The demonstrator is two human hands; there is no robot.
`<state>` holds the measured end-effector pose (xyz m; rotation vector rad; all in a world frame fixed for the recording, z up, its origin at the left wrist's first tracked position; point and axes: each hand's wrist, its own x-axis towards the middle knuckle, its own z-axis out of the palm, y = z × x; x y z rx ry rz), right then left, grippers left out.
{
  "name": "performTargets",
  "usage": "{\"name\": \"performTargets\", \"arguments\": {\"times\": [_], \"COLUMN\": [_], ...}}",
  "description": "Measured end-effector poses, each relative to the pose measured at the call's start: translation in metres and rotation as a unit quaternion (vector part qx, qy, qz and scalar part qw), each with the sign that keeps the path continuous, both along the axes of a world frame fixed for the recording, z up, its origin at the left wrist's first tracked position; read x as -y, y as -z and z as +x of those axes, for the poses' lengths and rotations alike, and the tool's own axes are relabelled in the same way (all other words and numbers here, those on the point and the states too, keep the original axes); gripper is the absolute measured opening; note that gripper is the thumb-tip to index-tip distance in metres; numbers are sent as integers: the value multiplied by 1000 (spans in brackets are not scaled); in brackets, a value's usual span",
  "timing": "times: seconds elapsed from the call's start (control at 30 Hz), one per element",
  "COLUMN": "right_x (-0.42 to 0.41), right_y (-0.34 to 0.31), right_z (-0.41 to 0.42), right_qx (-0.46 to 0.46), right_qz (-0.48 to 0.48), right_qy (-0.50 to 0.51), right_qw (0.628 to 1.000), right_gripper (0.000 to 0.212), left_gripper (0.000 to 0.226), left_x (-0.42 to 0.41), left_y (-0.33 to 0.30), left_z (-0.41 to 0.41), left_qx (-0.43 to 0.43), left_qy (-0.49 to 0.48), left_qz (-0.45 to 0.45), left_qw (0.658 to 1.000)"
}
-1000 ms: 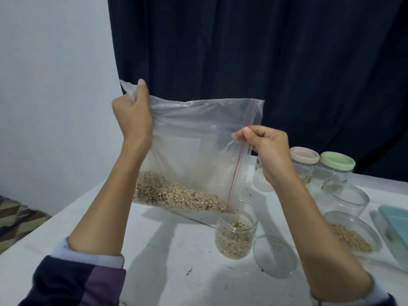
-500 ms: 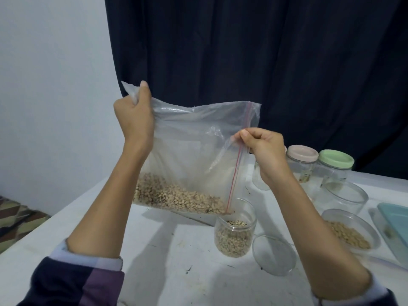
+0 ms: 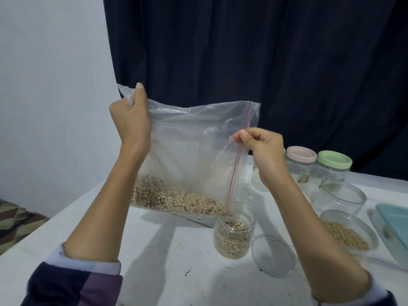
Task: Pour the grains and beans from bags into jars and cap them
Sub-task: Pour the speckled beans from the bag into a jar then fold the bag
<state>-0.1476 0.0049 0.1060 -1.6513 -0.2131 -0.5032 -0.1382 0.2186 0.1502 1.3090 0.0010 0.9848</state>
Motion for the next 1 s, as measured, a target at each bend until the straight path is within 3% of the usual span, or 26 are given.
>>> {"name": "performTargets", "arguments": {"times": [1.0], "right_x": [-4], "right_y": [-3], "right_z": [0], "right_qx": [-3], "right_qz": [-1], "right_qy": [12], "right_qw": [1000], "right_gripper": [21], "left_gripper": [61], "left_x": [-3], "left_y": [0], "left_z": [0], "left_qx": [-4], "left_qy": [2], "left_qz": [6], "left_qw": [1000]}}
